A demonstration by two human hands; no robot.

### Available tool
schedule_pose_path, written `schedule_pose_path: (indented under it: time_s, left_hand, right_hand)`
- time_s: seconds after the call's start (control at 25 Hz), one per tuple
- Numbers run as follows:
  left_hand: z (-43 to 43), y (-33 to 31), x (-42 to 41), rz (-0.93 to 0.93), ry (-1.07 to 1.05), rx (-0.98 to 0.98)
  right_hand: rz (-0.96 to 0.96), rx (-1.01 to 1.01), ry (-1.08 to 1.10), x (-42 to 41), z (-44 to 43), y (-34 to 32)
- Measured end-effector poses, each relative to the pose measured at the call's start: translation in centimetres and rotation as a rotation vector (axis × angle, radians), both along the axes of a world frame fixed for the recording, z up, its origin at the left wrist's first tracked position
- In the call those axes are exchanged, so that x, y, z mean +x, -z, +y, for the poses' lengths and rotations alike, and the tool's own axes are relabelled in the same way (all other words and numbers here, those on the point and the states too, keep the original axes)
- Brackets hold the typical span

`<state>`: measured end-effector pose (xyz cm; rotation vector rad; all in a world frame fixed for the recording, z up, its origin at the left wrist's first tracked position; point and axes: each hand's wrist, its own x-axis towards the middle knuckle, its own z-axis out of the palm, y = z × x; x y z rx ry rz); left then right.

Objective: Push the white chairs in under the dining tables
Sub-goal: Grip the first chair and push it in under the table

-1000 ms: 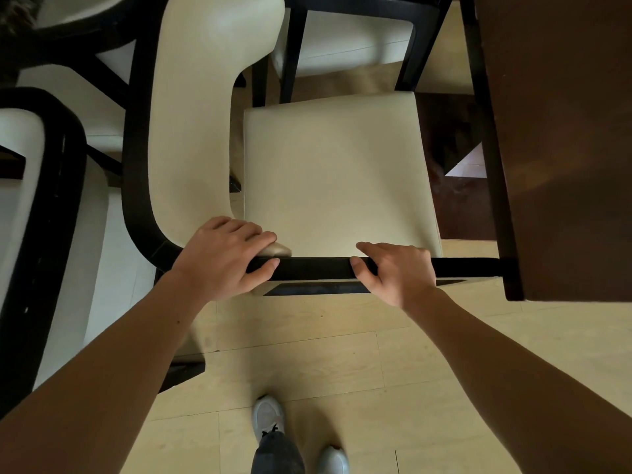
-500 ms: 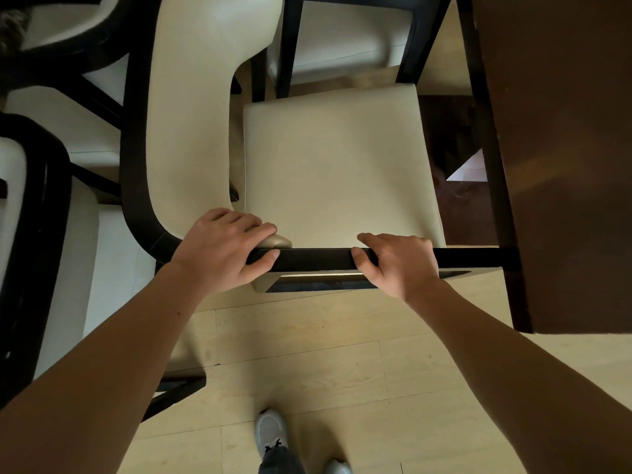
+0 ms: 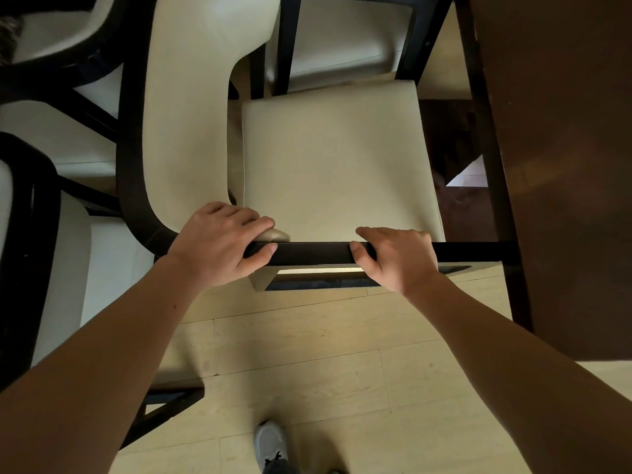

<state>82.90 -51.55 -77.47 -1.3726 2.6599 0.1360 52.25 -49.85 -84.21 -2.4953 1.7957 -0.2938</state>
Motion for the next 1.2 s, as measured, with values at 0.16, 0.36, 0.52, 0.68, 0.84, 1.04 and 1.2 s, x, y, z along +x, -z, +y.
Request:
schedule_pose_path:
  time_s: [0.16, 0.36, 0.52, 0.68, 0.84, 1.04, 1.2]
  left_hand:
    - [-0.8, 0.1, 0.0, -0.001, -0.002, 0.0]
    - [-1.0, 0.1, 0.0, 0.009, -0.002, -0.003]
    - [-1.1, 0.1, 0.1, 0.001, 0.0, 0.003]
    - [-1.1, 0.1, 0.2, 0.001, 0.008, 0.009]
    - [-1.3, 0.2, 0.3, -0.016, -0.002, 0.023]
    - [-1.4, 0.3, 0.3, -0.029, -0.012, 0.03]
    - [-1.3, 0.3, 0.3, -0.028, -0.014, 0.054]
  right_hand:
    - [-0.025, -0.014, -0.006, 0.0, -0.7, 0.1]
    - [-0.015, -0.042, -0.018, -0.1, -0.9, 0.2]
    - [-0.018, -0.033, -0.02, -0.1, -1.0, 0.3]
    - [-0.001, -0.06, -0.026, 0.1, -1.1, 0.1]
    - [0.017, -0.069, -0.035, 0.1, -1.1, 0.2]
    - [0.045, -0.029, -0.001, 0.2, -1.0, 0.0]
    - [0.062, 0.096, 0.017, 0.2, -0.8, -0.4]
